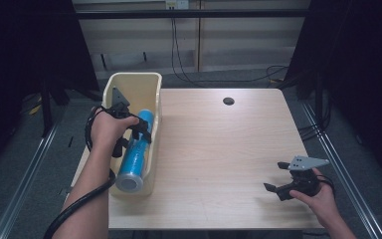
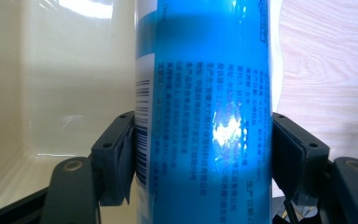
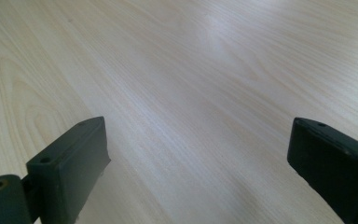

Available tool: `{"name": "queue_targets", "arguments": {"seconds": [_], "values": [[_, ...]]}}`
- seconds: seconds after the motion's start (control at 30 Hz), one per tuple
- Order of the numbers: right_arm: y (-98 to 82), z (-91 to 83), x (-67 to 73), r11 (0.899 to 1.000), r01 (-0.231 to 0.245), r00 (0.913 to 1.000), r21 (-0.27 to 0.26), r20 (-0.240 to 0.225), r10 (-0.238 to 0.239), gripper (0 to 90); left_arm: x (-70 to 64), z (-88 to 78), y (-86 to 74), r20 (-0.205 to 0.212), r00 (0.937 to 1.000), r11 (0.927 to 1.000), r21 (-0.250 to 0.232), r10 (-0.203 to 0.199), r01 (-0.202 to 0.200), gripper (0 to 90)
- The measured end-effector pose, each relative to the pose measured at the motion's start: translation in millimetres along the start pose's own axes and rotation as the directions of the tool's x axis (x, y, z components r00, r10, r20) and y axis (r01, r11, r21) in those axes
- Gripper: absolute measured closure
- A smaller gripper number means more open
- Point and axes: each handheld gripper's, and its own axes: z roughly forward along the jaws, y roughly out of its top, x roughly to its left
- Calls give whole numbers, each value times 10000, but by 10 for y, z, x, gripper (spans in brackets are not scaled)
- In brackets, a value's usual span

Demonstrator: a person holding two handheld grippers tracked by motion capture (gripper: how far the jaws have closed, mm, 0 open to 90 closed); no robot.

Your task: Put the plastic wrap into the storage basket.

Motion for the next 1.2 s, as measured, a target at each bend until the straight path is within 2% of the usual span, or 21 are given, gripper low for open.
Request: {"name": "queue_targets", "arguments": {"seconds": [0.07, 0.23, 0.27, 0.3, 0.33, 0.37, 0.4, 0.53, 0.6, 0.63, 0.67, 0.73, 0.77, 0.8, 0.83, 0.87, 0.9, 0.93, 1.0, 1.07, 1.2], "values": [[0, 0, 1, 10000, -31, 10000, 30, 15, 31, 52, 11, 3, -2, -49, 10000, 10000, -63, 35, -35, 321], [1, 5, 4, 10000, 3, 10000, 31, 17, -3, 51, 8, 40, -5, -27, 9991, 9983, -390, -425, 424, 320], [1, 5, 3, 10000, -1, 10000, 15, -12, 1, 52, 51, 17, 3, 9, 10000, 10000, 25, 67, -67, 321], [1, 5, 3, 10000, -10, 10000, 15, -2, 10, 52, 54, 25, 1, -52, 10000, 10000, -16, 50, -50, 321], [1, 4, 4, 10000, -10, 10000, 33, 34, 10, 51, 59, 34, 0, -32, 10000, 10000, -60, -20, 20, 320], [0, 4, 4, 10000, -2, 10000, 36, 23, 1, 52, 38, 61, -2, -25, 9983, 9974, -429, -577, 576, 320], [0, 5, 5, 10000, 8, 10000, 32, 20, -8, 52, 84, 40, 4, -60, 10000, 10000, -12, -21, 21, 320], [1, 8, 5, 10000, -13, 10000, 33, 22, 13, 51, 103, 54, 13, -147, 9999, 9999, 107, -27, 28, 320], [1, 8, 8, 10000, -14, 10000, 42, 36, 14, 52, 88, 84, 15, -137, 9991, 9990, -195, -392, 390, 320], [1, 9, 8, 10000, -10, 10000, 31, -1, 10, 52, 92, 87, 18, -199, 9994, 9994, -184, -290, 287, 320], [1, 9, 8, 10000, -5, 10000, 39, -1, 5, 52, 80, 103, 17, -161, 9987, 9985, -286, -481, 476, 320], [1, 11, 9, 10000, -11, 10000, 60, 28, 10, 52, 97, 101, 24, -121, 9995, 9996, 17, -285, 286, 319], [1, 10, 9, 10000, -17, 10000, 56, 16, 17, 52, 88, 126, 22, -216, 9988, 9989, -187, -437, 433, 319], [2, 11, 10, 10000, -12, 10000, 60, -16, 12, 52, 113, 112, 31, -119, 9998, 9998, 161, -137, 139, 319], [1, 15, 12, 10000, 25, 10000, 59, -18, -25, 52, 91, 141, 25, -212, 9988, 9989, -130, -451, 449, 320], [0, 17, 14, 10000, 28, 10000, 78, -19, -28, 52, 91, 145, 31, -199, 9986, 9987, -110, -499, 497, 319], [0, 19, 15, 10000, 35, 10000, 78, -35, -35, 52, 90, 150, 34, -263, 9988, 9991, -52, -424, 423, 319], [0, 20, 16, 10000, 42, 10000, 78, -45, -41, 52, 82, 169, 35, -356, 9981, 9984, -276, -509, 499, 319], [1, 19, 17, 10000, 45, 10000, 82, -19, -45, 52, 113, 153, 49, -236, 9996, 9997, 186, -138, 143, 319], [2, 16, 15, 10000, 24, 10000, 68, -19, -24, 52, 105, 170, 48, -284, 9993, 9997, -6, -233, 233, 319], [0, 18, 14, 10000, 39, 10000, 74, -36, -39, 52, 104, 163, 59, -442, 9988, 9998, 13, -210, 211, 318]]}}
